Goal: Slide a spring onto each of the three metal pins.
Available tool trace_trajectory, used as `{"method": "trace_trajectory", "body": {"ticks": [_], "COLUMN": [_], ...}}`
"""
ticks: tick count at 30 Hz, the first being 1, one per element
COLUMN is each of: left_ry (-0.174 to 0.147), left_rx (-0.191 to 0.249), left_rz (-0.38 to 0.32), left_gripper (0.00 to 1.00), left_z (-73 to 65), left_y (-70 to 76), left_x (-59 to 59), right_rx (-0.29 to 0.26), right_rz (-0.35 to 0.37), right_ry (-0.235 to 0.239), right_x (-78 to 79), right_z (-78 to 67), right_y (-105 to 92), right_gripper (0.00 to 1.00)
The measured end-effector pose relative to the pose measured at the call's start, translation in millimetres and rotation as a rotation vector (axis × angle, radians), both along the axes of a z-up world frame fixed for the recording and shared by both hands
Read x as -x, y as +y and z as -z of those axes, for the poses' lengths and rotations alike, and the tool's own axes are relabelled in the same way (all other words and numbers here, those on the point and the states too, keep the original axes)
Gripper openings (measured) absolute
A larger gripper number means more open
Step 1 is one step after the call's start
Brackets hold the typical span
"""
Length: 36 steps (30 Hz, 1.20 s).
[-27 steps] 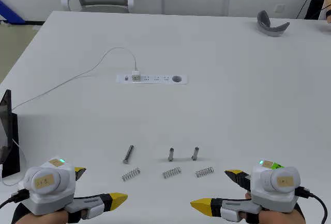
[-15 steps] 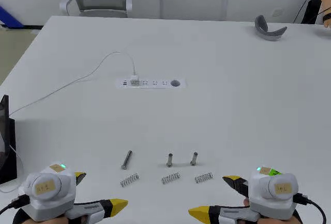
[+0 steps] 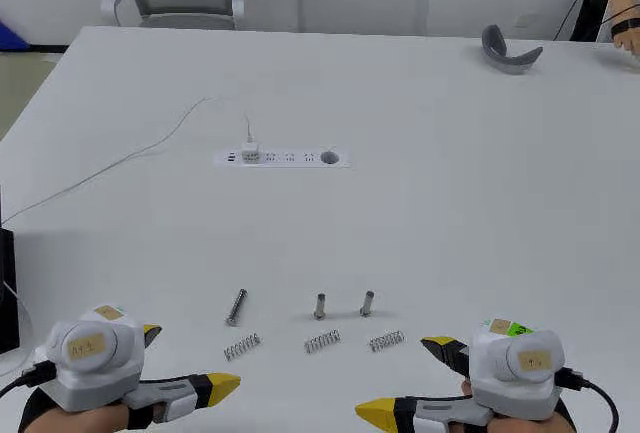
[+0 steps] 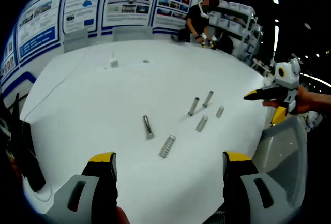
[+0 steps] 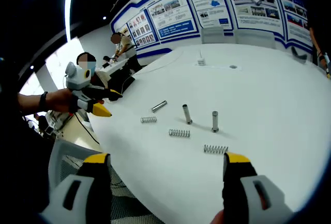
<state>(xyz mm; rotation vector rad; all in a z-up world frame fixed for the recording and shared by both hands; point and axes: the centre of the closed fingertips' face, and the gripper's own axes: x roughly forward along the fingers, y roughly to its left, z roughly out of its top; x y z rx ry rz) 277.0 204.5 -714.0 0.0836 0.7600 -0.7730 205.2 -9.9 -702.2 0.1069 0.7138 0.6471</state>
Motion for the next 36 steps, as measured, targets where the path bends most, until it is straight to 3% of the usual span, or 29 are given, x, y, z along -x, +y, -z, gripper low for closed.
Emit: {"method": "trace_trajectory", "body": {"ticks": [16, 22, 36], "left_ry": [0.017, 0.042, 0.08], "left_rx": [-0.005, 0.012, -0.004], "left_rz": [0.035, 0.032, 0.063], "left_gripper": [0.83, 0.81, 0.82], "left_z": [4.9, 8.0, 26.7], "left_y": [-13.1, -18.7, -30.9], "left_x": [-25.2, -32.2, -47.5], "right_rx": [0.006, 0.007, 0.003], "right_rz": [0.016, 0.031, 0.032], "right_ry": [0.007, 0.003, 0.016], "right_x": [6.3, 6.9, 12.4], "right_z": [-1.6, -4.1, -2.4], "right_y": [-0.4, -2.5, 0.6], "right_gripper": [0.91, 0.91, 0.91]}}
